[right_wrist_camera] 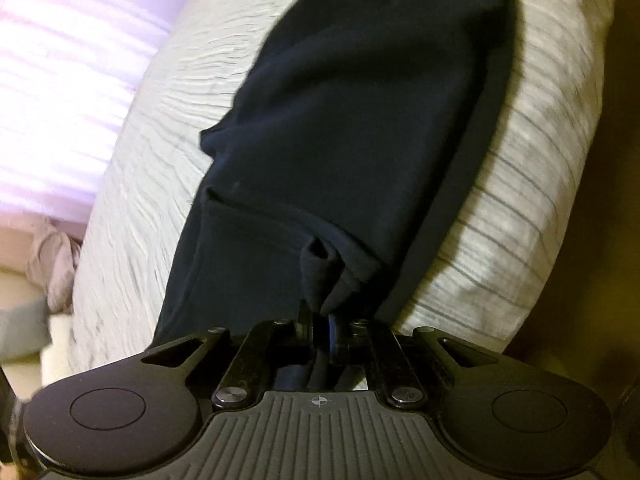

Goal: Fold clothes

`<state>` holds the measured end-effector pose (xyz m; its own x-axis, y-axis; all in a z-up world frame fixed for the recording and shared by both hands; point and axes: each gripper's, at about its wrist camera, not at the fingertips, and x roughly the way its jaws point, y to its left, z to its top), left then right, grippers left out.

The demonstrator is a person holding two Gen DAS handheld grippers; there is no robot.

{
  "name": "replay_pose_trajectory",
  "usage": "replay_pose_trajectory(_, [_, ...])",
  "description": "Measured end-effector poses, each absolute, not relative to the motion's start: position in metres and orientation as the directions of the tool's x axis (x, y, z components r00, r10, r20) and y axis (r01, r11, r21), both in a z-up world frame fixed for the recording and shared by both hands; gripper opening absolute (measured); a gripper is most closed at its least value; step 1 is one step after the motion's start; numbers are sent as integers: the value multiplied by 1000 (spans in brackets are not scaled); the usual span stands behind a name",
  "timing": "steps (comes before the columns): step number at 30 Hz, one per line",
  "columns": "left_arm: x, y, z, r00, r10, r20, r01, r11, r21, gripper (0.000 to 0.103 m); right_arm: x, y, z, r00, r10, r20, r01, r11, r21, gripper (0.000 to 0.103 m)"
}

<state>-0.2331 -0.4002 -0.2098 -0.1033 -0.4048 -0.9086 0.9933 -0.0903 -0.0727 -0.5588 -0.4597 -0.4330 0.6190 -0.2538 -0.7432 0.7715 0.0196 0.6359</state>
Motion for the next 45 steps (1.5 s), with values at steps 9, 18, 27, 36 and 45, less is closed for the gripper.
replay_pose_trajectory(9, [-208, -407, -236, -117, -337, -934, 993, -51, -106, 54, -569, -432, -419, 584, -328, -743, 775, -46, 630, 28])
replay_pose_trajectory(18, [-192, -390, -202, -149, -443, -884, 989, -77, -128, 49, -531, -416, -382, 628, -409, -662, 758, 126, 640, 53])
replay_pose_trajectory(27, [-179, -398, -236, -125, -375, -918, 991, -89, -99, 52, -507, -451, -424, 612, -312, -727, 787, 147, 600, 53])
replay_pose_trajectory(36, [-146, -384, -190, -413, -368, -833, 893, -345, -291, 44, -500, -405, -399, 668, -302, -681, 739, 152, 657, 53])
replay_pose_trajectory(45, [-144, -442, -214, -671, -24, -741, 645, -513, -567, 69, -456, -405, -388, 684, -203, -701, 726, 291, 624, 54])
